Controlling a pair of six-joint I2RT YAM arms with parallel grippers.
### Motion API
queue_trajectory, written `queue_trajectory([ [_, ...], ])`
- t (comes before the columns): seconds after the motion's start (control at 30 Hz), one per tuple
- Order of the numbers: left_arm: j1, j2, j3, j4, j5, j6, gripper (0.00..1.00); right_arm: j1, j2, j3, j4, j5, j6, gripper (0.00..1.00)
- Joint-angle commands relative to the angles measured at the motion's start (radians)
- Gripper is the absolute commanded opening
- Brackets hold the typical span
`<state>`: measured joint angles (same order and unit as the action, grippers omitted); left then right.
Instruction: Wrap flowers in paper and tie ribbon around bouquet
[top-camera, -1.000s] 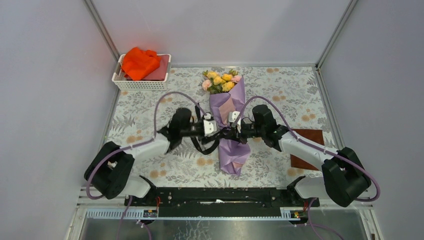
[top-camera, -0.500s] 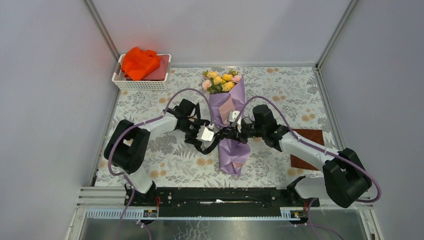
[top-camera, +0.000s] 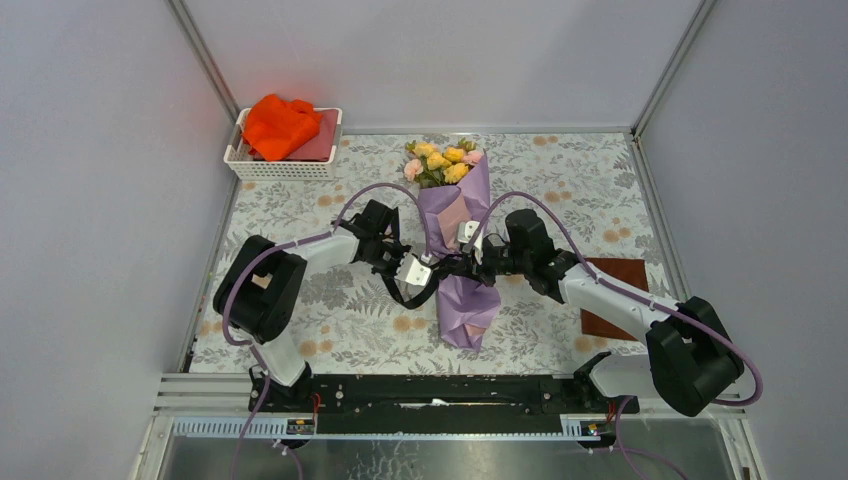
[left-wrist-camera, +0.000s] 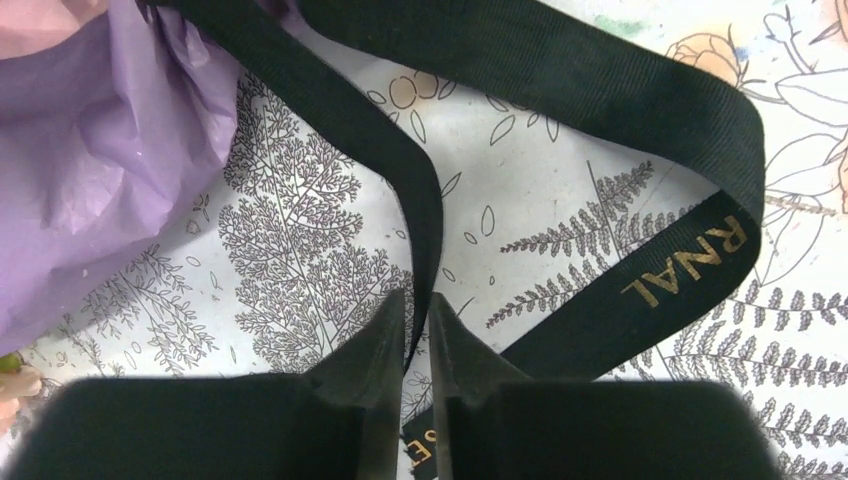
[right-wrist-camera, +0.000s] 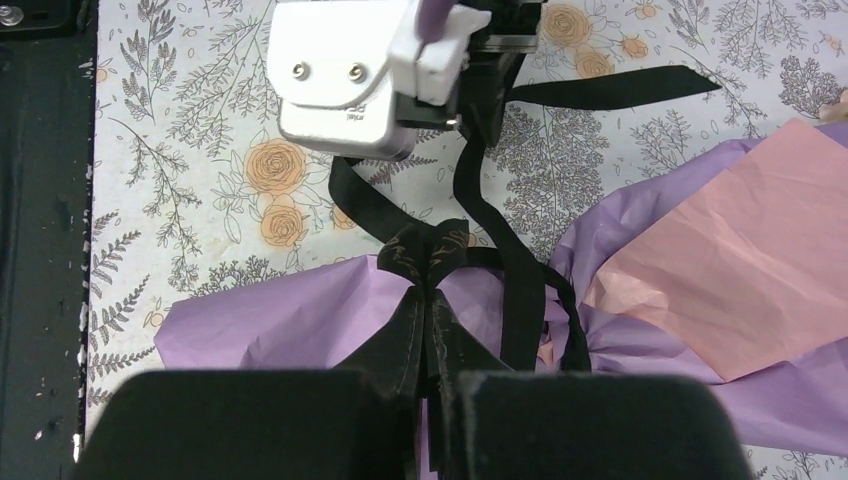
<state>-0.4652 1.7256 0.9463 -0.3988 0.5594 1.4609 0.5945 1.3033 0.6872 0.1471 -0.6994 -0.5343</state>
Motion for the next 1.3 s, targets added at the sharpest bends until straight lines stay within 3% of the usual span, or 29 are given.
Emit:
queue_trajectory([
  [0.0,-0.01,-0.013,-0.045,0.045,-0.045,0.058,0.11,-0.005,-0.021,0.035,0.008,0.017,0.006,0.0],
  [0.03,-0.009,-0.024,-0.054,0.056,-0.048,0.059,0.01,-0.007,-0.02,0.035,0.013,0.019,0.015,0.0],
  [0.07,-0.01,-0.036,-0.059,0.061,-0.052,0.055,0.0,-0.01,-0.018,0.037,0.017,0.022,0.032,0.0],
  [0.2,-0.011,-0.134,-0.015,0.019,0.012,-0.121,0.0,-0.033,0.02,0.095,-0.018,0.056,0.123,0.0],
  [0.4,-0.093,-0.334,-0.016,-0.201,0.13,-0.334,0.0,-0.05,0.062,0.151,-0.021,0.098,0.258,0.0],
  [0.63,-0.197,-0.407,0.001,-0.068,0.237,-0.859,0.0,-0.073,0.091,0.209,-0.03,0.126,0.414,0.0],
  [0.7,-0.214,-0.405,-0.017,0.073,0.321,-1.046,0.0,-0.076,0.098,0.216,-0.029,0.136,0.441,0.0],
  [0.8,-0.225,-0.401,-0.111,0.582,0.442,-1.529,0.0,-0.076,0.097,0.22,-0.028,0.14,0.473,0.0],
  [0.87,-0.276,-0.368,-0.152,0.842,0.416,-1.708,0.0,-0.076,0.087,0.221,-0.042,0.147,0.488,0.0],
  [1.0,-0.42,-0.308,-0.186,0.957,0.31,-1.663,0.0,-0.08,0.056,0.219,-0.067,0.178,0.493,0.0],
  [1.27,-0.508,-0.237,-0.167,1.359,0.139,-1.715,0.0,-0.102,0.05,0.25,-0.115,0.184,0.493,0.0],
])
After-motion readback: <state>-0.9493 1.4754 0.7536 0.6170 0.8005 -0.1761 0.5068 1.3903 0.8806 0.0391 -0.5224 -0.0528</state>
